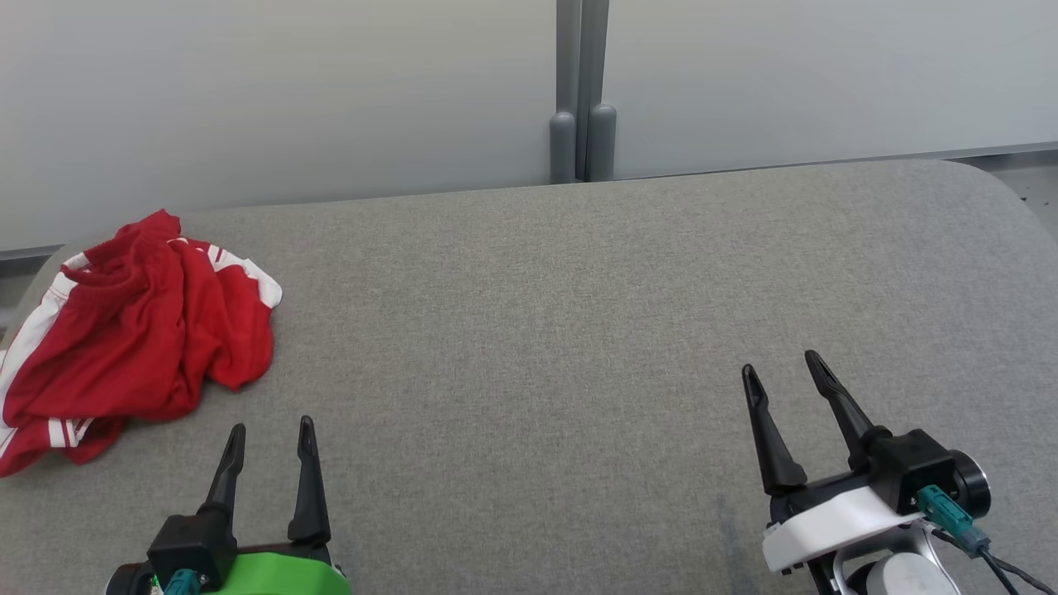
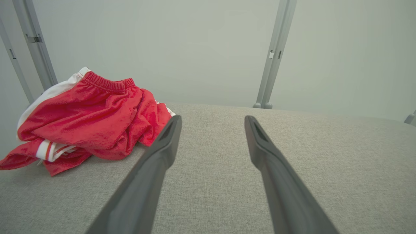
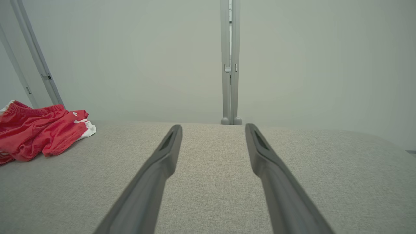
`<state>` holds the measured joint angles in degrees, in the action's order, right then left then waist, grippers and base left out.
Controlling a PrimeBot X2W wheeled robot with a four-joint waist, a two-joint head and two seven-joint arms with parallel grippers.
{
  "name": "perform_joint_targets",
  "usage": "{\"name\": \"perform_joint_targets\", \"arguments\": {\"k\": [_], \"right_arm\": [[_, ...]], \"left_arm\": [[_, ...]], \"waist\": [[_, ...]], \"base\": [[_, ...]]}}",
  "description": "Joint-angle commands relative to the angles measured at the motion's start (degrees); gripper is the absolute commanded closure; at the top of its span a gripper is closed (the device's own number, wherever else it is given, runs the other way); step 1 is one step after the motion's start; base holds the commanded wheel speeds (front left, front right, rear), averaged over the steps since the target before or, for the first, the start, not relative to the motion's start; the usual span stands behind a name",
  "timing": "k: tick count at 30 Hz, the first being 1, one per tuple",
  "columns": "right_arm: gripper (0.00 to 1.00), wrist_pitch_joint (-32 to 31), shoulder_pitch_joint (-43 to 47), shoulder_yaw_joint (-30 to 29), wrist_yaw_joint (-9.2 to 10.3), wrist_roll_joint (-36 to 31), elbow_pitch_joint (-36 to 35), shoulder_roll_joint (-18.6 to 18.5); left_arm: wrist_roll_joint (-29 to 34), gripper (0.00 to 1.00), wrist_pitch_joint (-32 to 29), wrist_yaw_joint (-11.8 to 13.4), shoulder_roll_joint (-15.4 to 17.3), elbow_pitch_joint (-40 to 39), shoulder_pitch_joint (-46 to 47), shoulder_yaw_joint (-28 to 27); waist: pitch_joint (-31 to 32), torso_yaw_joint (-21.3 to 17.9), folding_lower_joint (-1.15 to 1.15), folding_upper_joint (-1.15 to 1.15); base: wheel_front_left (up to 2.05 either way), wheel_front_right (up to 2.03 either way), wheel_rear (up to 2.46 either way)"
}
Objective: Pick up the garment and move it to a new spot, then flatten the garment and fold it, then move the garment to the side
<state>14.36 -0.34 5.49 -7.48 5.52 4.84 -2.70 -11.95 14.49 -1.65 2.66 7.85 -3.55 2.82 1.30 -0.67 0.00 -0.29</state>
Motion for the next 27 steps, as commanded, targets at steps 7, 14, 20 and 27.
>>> {"name": "perform_joint_targets", "arguments": {"k": [7,14,20,27], "right_arm": [[0.00,0.91,0.40,0.30,-0.02,-2.44,-0.56,-0.31],[0.00,0.89,0.37,0.14,-0.02,-1.95,-0.23,-0.31],[0.00,0.89,0.28,0.17,-0.02,-1.85,-0.06,-0.31],[0.00,0.89,0.27,0.14,-0.02,-1.95,0.00,-0.31]], "left_arm": [[1.72,0.00,0.75,0.39,0.40,0.79,-0.84,0.03],[1.02,0.00,0.69,0.60,0.50,1.41,-0.50,-0.06],[0.95,0.00,0.69,0.69,0.69,1.72,-0.30,0.08],[0.58,0.00,0.68,0.88,0.78,1.96,-0.20,0.19]], "waist": [[0.05,-0.06,0.00,0.29],[-0.01,-0.01,0.00,0.29],[0.01,0.01,0.00,0.29],[0.05,0.04,0.00,0.29]], "base": [[0.00,0.00,0.00],[0.00,0.00,0.00],[0.00,0.00,0.00],[0.00,0.00,0.00]]}}
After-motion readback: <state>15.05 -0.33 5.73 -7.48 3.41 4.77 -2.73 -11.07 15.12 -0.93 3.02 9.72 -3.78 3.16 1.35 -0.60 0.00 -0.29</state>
